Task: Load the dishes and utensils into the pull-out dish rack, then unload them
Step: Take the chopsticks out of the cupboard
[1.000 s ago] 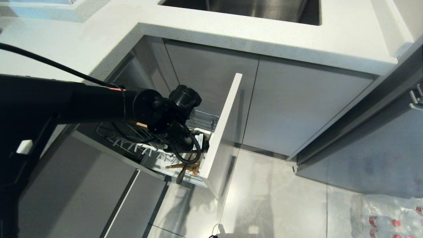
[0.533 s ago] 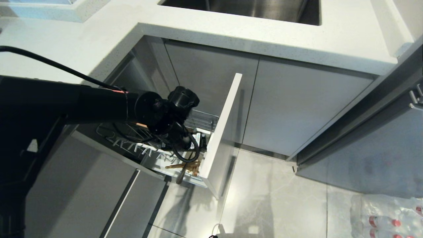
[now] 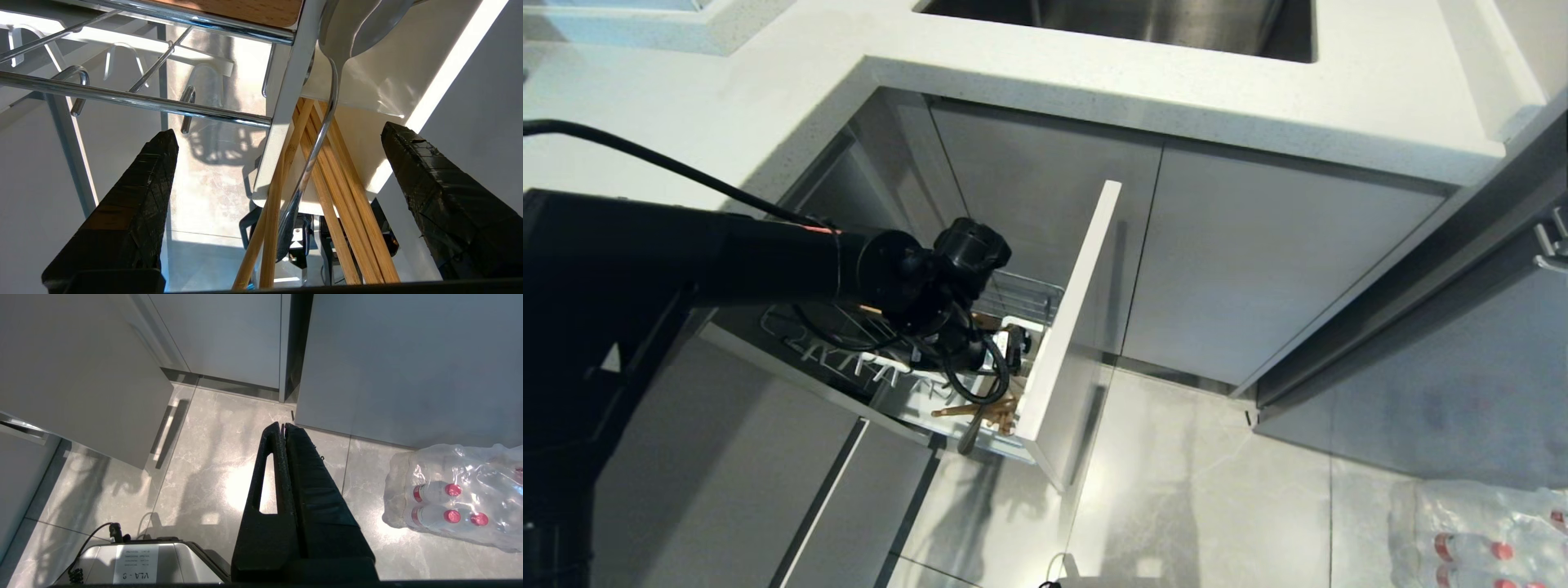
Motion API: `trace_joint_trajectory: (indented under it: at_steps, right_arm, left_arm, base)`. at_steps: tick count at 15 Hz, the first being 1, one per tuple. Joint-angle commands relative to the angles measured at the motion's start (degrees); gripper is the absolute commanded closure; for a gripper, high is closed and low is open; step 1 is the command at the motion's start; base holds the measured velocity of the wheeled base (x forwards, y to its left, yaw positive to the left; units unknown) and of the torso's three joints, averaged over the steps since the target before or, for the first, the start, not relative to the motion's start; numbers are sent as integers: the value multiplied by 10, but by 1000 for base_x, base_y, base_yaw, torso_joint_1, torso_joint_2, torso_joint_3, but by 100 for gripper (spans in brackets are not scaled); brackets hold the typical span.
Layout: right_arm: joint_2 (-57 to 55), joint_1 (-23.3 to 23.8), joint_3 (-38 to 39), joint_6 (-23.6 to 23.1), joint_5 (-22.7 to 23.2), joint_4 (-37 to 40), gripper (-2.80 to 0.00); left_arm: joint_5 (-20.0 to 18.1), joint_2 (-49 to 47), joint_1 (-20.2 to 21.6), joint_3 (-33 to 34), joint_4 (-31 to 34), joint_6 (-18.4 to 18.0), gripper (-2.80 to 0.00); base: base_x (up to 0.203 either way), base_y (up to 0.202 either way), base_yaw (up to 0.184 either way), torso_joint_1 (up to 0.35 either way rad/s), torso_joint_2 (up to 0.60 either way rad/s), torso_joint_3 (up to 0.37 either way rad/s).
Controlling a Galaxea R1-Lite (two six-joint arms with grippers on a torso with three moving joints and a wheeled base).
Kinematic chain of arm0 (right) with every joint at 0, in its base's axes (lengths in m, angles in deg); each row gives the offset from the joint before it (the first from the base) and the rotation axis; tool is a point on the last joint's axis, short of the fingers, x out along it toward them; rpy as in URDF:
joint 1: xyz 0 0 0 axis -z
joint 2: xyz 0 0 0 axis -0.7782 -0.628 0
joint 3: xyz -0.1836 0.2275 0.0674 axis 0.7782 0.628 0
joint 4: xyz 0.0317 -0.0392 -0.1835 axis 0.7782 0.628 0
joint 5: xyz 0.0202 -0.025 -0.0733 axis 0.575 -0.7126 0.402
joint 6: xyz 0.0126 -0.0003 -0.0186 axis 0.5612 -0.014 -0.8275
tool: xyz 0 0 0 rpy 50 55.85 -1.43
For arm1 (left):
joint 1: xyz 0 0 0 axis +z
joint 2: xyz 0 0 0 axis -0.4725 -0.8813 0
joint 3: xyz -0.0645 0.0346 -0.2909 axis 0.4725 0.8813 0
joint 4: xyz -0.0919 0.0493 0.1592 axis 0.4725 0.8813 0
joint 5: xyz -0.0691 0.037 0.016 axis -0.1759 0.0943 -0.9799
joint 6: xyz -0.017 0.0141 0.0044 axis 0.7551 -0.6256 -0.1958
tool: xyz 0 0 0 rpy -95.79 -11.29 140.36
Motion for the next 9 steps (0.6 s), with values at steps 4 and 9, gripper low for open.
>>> trace_joint_trajectory:
  at_steps: [4,9]
  right_arm:
    - [0,0,0,0,0,0,0]
    - [0,0,0,0,0,0,0]
  left_arm:
    - [9,-11,0,0,1,1,-280]
    - [21,-24,0,1,-14,1,-280]
  base:
    - [0,0,0,0,0,0]
    - [0,0,0,0,0,0]
